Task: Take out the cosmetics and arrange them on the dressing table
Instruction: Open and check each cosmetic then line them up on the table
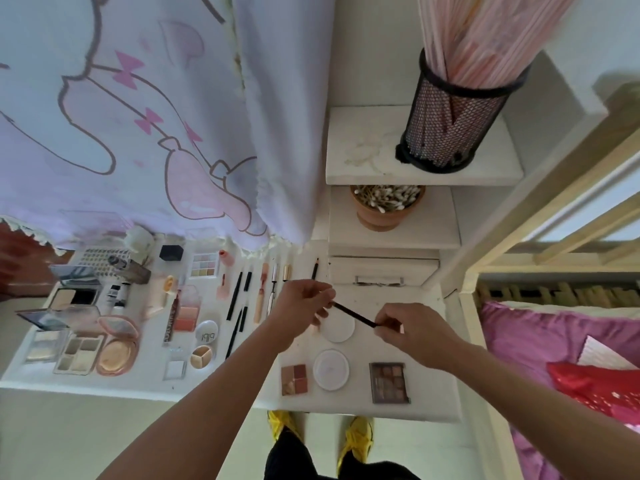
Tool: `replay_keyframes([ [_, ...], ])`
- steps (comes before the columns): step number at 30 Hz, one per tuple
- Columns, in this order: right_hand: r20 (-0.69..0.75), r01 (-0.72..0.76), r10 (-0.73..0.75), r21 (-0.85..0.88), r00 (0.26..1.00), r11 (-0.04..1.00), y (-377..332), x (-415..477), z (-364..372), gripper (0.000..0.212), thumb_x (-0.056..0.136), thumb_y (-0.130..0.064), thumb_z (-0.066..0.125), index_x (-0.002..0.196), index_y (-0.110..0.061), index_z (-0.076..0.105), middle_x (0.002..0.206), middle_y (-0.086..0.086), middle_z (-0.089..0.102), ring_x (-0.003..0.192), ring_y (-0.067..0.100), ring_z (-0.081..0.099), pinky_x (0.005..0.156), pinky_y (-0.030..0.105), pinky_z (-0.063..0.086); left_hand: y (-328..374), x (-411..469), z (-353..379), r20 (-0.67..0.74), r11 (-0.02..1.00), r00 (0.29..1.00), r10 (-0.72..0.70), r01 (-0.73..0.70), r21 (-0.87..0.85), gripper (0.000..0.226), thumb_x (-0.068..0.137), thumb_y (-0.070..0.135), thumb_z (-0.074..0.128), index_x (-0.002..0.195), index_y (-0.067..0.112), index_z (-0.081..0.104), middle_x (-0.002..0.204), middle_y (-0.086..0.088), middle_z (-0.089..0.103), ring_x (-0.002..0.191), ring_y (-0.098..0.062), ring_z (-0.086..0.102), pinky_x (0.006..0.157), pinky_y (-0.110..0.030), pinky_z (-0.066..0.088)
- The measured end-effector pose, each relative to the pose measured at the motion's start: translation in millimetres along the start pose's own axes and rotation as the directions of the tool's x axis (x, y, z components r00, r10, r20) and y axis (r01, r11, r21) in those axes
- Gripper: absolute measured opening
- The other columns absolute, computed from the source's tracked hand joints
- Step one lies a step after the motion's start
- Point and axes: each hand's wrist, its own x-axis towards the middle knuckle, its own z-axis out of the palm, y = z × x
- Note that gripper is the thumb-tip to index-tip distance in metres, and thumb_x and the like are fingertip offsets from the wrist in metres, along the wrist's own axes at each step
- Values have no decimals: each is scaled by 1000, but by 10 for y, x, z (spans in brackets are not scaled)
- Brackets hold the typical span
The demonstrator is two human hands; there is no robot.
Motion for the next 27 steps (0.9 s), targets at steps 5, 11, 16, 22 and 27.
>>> replay_keyframes([
  [5, -75, 75, -62, 183, 995, 980, -157, 0, -169, 7, 93, -31, 62, 88, -30, 66, 81, -14, 66, 76, 4, 59, 75, 28, 50, 135, -47, -136, 53, 994, 999, 10, -4, -113, 12, 86, 5, 69, 94, -4, 71, 75, -13, 69, 65, -18, 63, 63, -27, 55],
  [11, -81, -11, 71, 579, 994, 815, -279, 5, -368, 19, 96, -17, 60, 87, -4, 71, 58, -4, 57, 52, 6, 47, 51, 17, 38, 167, -144, -274, 105, 983, 994, 24, -5, -184, 10, 85, 1, 69, 92, -5, 71, 76, -15, 69, 65, -20, 65, 61, -28, 54],
  [16, 1, -111, 201, 836, 980, 537, -250, 60, -455, 17, 97, -8, 58, 96, -1, 73, 68, 7, 63, 57, 13, 52, 47, 21, 37, 213, -223, -316, 90, 984, 994, 63, -47, -172, 8, 87, 1, 66, 92, -3, 70, 74, -14, 69, 62, -20, 63, 58, -27, 53],
  [22, 6, -108, 187, 833, 982, 543, -303, 80, -514, 14, 93, -8, 63, 93, 0, 73, 69, 9, 66, 56, 13, 55, 47, 20, 40, 323, -307, -210, 221, 965, 970, 104, -152, 212, 14, 95, 15, 58, 95, 7, 70, 58, 2, 56, 47, -8, 44, 46, -20, 37],
  [27, -117, 17, 106, 748, 987, 664, -303, 55, -545, 10, 92, -4, 64, 89, -1, 74, 67, 8, 68, 56, 12, 56, 49, 20, 42, 330, -359, -221, 276, 985, 960, 41, -86, 152, 28, 100, 22, 51, 98, 3, 70, 53, 6, 38, 46, -7, 30, 44, -19, 28],
])
